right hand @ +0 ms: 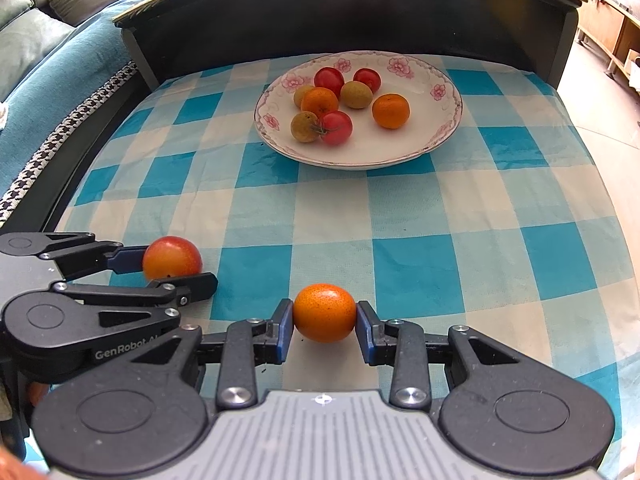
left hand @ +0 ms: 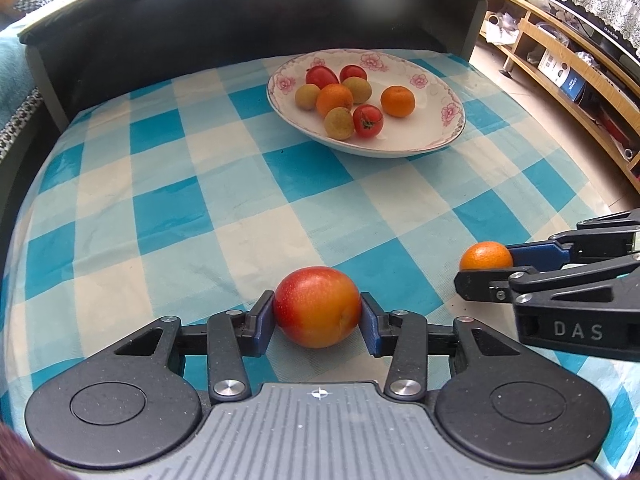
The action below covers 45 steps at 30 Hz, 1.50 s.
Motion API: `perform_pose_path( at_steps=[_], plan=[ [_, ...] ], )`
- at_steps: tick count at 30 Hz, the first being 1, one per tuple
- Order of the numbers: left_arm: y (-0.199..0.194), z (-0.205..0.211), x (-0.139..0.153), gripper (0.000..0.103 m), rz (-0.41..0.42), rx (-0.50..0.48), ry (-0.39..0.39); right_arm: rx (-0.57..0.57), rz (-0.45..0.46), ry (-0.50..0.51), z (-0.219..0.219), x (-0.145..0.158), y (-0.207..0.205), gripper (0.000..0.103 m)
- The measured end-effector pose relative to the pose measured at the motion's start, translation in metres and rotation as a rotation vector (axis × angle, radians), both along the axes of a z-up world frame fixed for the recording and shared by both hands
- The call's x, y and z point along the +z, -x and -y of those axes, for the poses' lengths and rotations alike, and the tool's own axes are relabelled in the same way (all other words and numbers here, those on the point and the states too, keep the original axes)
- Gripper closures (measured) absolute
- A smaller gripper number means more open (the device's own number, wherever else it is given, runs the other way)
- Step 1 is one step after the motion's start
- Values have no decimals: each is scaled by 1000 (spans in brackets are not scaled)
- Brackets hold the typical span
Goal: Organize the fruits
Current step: 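Carry the apple and tangerine with both grippers toward the bowl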
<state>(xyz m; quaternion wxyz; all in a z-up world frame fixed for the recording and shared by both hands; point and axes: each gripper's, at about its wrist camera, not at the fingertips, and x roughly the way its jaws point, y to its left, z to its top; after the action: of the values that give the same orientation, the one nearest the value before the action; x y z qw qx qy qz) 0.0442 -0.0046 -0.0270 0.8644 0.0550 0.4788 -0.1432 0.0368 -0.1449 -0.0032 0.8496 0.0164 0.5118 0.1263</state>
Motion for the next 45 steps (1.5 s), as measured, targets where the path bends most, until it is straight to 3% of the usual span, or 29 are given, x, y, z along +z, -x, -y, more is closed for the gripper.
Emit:
perform_pose_path(
  at_steps=[45],
  plan=[
    [-6, 20, 31, 52, 73, -12, 12, -29, 67, -10, 6, 26, -2, 67]
  ],
)
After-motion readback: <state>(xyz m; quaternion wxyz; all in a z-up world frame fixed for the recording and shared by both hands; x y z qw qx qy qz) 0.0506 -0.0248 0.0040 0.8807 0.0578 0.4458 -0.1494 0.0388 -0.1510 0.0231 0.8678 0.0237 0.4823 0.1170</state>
